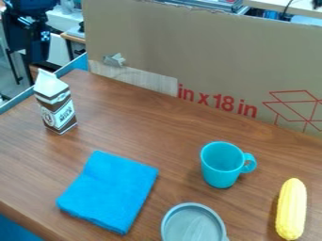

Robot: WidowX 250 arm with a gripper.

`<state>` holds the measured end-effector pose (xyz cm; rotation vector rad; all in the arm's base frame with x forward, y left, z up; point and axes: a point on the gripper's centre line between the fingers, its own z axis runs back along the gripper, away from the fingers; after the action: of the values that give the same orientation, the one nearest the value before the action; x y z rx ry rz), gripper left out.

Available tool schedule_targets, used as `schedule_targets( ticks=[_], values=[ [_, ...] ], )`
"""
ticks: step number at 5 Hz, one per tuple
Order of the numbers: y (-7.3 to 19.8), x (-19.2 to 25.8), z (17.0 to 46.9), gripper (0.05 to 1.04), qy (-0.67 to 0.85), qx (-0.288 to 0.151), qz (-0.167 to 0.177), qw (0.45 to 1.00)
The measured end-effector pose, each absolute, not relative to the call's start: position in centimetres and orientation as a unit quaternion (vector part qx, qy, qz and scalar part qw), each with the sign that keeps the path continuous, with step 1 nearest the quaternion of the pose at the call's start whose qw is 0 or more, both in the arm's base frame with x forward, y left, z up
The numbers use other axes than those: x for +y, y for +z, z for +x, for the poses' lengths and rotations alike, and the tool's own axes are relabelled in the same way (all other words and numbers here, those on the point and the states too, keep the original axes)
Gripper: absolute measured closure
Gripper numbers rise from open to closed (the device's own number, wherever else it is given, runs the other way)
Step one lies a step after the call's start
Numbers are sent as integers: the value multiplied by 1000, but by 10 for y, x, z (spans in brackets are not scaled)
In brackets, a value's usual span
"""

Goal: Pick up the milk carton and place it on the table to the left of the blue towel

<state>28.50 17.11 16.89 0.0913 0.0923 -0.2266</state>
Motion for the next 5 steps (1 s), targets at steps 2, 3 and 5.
schedule_targets(
  ticks=[2, 3, 5],
  values=[
    [158, 175, 303, 83, -56, 22, 41, 997],
    [147, 180, 308, 83, -18, 21, 50, 998],
    [139, 184, 313, 83, 0, 23, 55, 998]
  ],
)
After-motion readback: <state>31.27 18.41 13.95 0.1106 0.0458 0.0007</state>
